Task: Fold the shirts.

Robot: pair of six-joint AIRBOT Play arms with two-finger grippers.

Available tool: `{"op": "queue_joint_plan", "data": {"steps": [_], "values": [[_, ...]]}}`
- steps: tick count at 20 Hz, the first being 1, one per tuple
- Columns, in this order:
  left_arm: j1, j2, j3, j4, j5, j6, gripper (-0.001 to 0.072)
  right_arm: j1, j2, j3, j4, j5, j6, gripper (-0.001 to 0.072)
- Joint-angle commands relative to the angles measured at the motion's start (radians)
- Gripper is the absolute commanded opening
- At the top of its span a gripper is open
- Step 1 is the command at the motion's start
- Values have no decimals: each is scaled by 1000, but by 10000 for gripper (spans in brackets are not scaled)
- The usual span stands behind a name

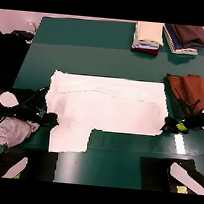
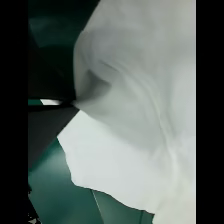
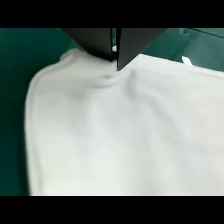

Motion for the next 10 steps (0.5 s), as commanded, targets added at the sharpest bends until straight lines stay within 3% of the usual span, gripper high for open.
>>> {"op": "queue_joint_plan", "data": {"steps": [1, 6, 10], "values": [[0, 101, 8, 31, -84, -43, 26, 56, 82, 43, -97, 74, 3, 22], [0, 195, 66, 32, -146, -77, 26, 56, 230, 114, -182, 122, 15, 21], [0, 106, 161, 106, 20, -40, 27, 56, 110, 227, -172, 88, 31, 21]]}}
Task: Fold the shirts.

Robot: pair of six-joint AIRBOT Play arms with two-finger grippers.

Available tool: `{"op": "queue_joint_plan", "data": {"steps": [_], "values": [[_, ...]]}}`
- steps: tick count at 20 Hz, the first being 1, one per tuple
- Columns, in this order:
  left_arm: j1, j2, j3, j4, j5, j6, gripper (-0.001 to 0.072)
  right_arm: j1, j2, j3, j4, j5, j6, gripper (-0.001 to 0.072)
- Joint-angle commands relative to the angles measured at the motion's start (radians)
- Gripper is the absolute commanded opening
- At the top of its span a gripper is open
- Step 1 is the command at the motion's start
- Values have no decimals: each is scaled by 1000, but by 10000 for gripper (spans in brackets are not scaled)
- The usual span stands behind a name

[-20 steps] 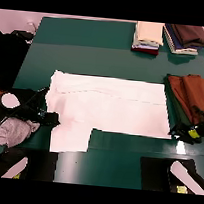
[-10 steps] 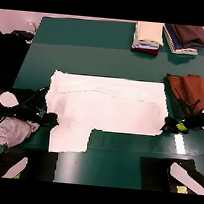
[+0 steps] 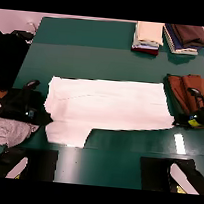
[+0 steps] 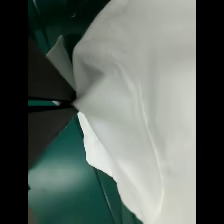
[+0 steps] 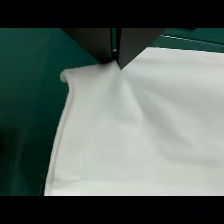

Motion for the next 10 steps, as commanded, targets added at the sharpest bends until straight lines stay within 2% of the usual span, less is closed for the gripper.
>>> {"op": "queue_joint_plan", "data": {"steps": [1, 7, 10], "values": [[0, -89, 88, 76, 122, 32, 27, 3, -94, 103, -14, -27, 14, 21], [62, -436, 296, 114, 292, 44, 28, 79, -388, 364, 13, -71, 42, 21], [76, -560, 387, 111, 348, 81, 28, 117, -513, 496, 14, -101, 66, 21]]}}
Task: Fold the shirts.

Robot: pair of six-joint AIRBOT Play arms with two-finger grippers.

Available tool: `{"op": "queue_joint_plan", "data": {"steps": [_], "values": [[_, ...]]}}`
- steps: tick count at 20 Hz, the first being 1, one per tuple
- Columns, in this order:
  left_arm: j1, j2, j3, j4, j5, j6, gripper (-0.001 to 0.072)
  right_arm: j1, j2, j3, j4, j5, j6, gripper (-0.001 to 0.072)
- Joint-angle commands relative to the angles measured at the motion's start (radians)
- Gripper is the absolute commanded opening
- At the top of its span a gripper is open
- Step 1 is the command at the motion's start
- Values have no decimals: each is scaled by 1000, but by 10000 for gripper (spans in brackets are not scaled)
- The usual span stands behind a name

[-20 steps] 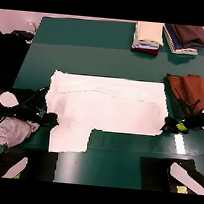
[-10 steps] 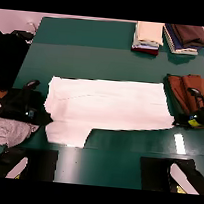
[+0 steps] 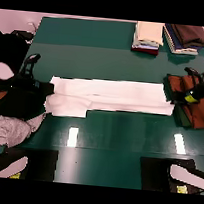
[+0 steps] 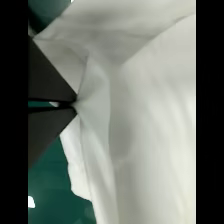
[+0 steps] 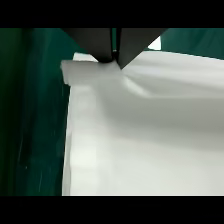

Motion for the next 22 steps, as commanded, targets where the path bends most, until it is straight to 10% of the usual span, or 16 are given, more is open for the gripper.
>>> {"op": "queue_joint_plan", "data": {"steps": [1, 6, 7, 9, 12, 15, 17, 22], "values": [[18, -152, 101, 5, 87, 35, 28, 45, -151, 158, 2, -32, 24, 21], [18, -240, 125, -14, 162, 35, 29, 82, -330, 358, 79, -50, 27, 48], [18, -240, 125, -23, 176, 35, 42, 79, -355, 390, 121, -63, 27, 213], [18, -240, 144, -24, 172, -3, 534, 53, -388, 447, 212, -68, 6, 455], [18, -239, 217, -23, 81, 2, 538, -22, -389, 449, 307, -4, -63, 455], [18, -235, 241, -34, 47, 1, 511, -125, -382, 353, 370, 69, -108, 528], [18, -235, 241, -60, 47, 4, 35, -193, -383, 257, 372, 68, -114, 583], [-63, -243, 239, -124, 95, 2, 28, -248, -386, 78, 500, -26, -200, 583]]}}
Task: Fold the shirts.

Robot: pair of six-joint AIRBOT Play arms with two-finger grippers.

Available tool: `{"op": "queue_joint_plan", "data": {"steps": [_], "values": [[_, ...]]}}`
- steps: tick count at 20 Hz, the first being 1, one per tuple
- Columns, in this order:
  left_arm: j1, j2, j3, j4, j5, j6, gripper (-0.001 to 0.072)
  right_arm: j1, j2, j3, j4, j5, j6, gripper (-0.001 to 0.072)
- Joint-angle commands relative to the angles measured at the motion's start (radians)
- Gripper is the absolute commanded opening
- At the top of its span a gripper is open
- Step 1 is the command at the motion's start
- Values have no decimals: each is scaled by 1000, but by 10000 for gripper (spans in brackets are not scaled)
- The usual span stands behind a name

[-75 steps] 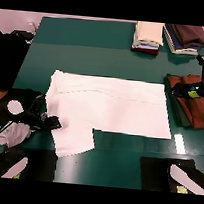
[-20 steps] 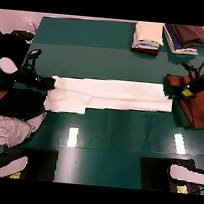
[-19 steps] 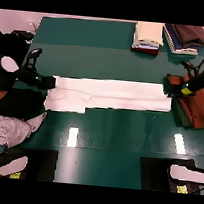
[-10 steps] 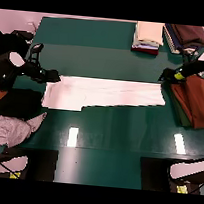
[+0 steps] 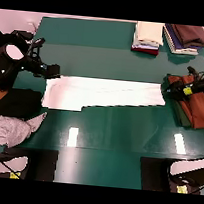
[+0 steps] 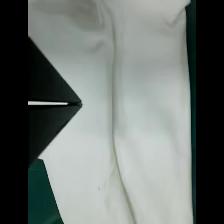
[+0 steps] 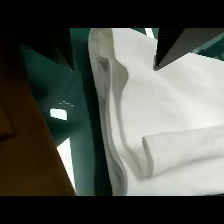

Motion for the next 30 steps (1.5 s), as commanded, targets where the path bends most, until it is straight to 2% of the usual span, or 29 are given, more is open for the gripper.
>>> {"op": "queue_joint_plan", "data": {"steps": [1, 4, 7, 8, 9, 10, 15, 21, 30], "values": [[-80, -3, 2, -28, 58, -1, 28, -13, -4, -100, 79, -56, -56, 582], [-173, -3, 2, -30, 140, -46, 28, 62, -6, -124, 79, -109, -69, 567], [-259, -5, 2, -31, 221, -58, 27, 132, -6, -110, 77, -148, -79, 325], [-282, -14, 2, -36, 251, -72, 27, 144, -6, -93, 77, -144, -83, 155], [-305, -33, 8, -40, 269, -84, 27, 152, -5, -64, 77, -126, -83, 45], [-325, -62, 21, -52, 273, -84, 27, 153, 1, -32, 77, -96, -83, 21], [-439, -306, 191, -87, 259, -80, 27, 163, 130, 143, 79, 46, -55, 20], [-528, -566, 421, -111, 187, -80, 27, 274, 273, 292, 79, 61, 8, 21], [-517, -615, 492, -106, 128, -83, 27, 489, 293, 417, 79, 34, 61, 21]]}}
